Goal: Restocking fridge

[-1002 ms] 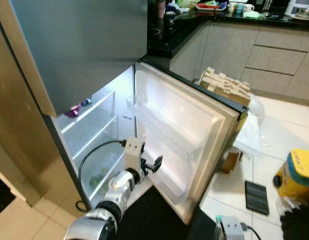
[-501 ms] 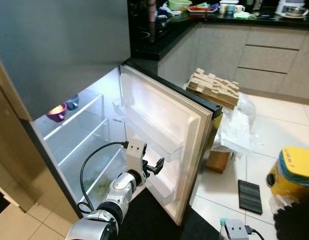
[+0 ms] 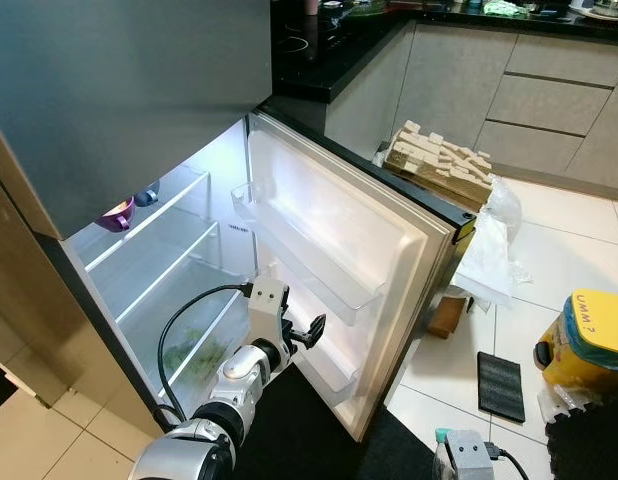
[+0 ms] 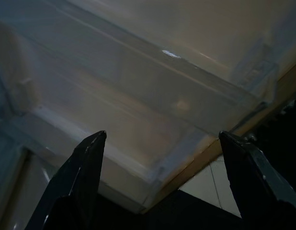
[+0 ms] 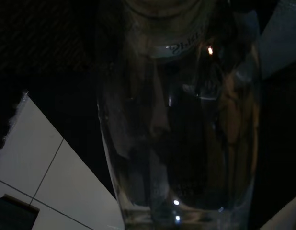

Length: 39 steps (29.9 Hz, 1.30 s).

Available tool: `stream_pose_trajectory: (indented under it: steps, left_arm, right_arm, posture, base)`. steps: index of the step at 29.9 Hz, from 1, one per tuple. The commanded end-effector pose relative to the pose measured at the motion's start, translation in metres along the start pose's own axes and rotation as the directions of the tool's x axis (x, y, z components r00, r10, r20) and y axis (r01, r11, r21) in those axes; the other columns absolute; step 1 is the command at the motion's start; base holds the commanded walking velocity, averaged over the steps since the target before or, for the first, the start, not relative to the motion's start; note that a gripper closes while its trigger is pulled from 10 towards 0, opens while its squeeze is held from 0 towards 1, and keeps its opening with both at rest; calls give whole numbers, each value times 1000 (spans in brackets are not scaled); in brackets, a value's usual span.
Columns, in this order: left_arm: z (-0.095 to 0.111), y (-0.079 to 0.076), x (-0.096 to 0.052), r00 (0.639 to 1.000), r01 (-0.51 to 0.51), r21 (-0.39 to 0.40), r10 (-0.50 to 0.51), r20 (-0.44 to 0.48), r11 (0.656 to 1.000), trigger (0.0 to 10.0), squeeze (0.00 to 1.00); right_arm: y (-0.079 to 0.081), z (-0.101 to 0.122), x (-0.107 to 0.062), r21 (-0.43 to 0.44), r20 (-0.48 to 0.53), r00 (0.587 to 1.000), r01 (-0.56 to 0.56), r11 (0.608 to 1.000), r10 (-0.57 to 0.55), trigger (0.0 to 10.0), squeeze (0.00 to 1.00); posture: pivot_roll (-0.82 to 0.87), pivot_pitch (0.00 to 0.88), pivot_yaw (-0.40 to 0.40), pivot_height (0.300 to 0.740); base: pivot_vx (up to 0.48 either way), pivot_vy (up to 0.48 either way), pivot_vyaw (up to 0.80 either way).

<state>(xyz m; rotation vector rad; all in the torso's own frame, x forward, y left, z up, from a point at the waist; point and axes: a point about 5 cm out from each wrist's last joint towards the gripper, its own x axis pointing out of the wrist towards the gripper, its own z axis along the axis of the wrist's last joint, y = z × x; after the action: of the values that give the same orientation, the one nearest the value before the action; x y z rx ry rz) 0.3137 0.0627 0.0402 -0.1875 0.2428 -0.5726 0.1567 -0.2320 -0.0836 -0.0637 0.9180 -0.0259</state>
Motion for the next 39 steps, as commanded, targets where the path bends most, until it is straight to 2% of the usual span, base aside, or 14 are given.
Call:
stream_pose_trajectory:
  steps: [1, 9, 23, 26, 30, 32, 35, 39]
  left_arm:
    - [1, -11, 6, 999, 33, -8, -33, 1, 999, 10000, 0]
    - [1, -10, 5, 1000, 26, 3, -26, 1, 1000, 10000, 0]
    - [6, -12, 8, 999, 37, 7, -37, 16, 999, 10000, 0]
    - [4, -13, 8, 999, 40, 29, -40, 4, 999, 10000, 0]
    - [-5, -6, 1, 999, -7, 60, 9, -38, 998, 10000, 0]
    - [-20, 9, -11, 989, -100, 99, 110, -101, 990, 10000, 0]
    - [-25, 14, -16, 983, -129, 108, 142, -118, 986, 10000, 0]
    - [-40, 27, -31, 959, -207, 126, 227, -169, 970, 10000, 0]
  right_arm:
    - [-3, -6, -2, 0, -15, 1000, 8, 1000, -8, 10000, 0]
    - [-3, -6, -2, 5, -15, 1000, 11, 1000, -11, 10000, 0]
    - [-3, -8, -3, 14, -9, 1000, 16, 1000, -16, 10000, 0]
    - [-3, -8, -3, 14, -7, 1000, 15, 1000, -15, 10000, 0]
    - [-2, -7, -3, -3, -3, 1000, 4, 1000, -4, 10000, 0]
    - [1, -3, -2, -79, 10, 1000, -27, 997, 28, 10000, 0]
    - [1, -1, -2, -102, 19, 999, -38, 994, 40, 10000, 0]
    - [3, 13, 0, -162, 73, 992, -93, 982, 106, 10000, 0]
  posture:
    - [-89, 0, 16, 740]
    - [-87, 0, 19, 740]
    - [-94, 0, 28, 740]
    - [-94, 0, 30, 740]
    - [-91, 0, 31, 740]
    - [-87, 0, 35, 740]
    - [-87, 0, 36, 740]
    - [-84, 0, 40, 740]
  base:
    - [0, 0, -800]
    - [0, 0, -800]
    - [0, 0, 0]
    - [0, 0, 0]
    - [0, 0, 0]
    - [0, 0, 0]
    - [0, 0, 0]
    - [0, 0, 0]
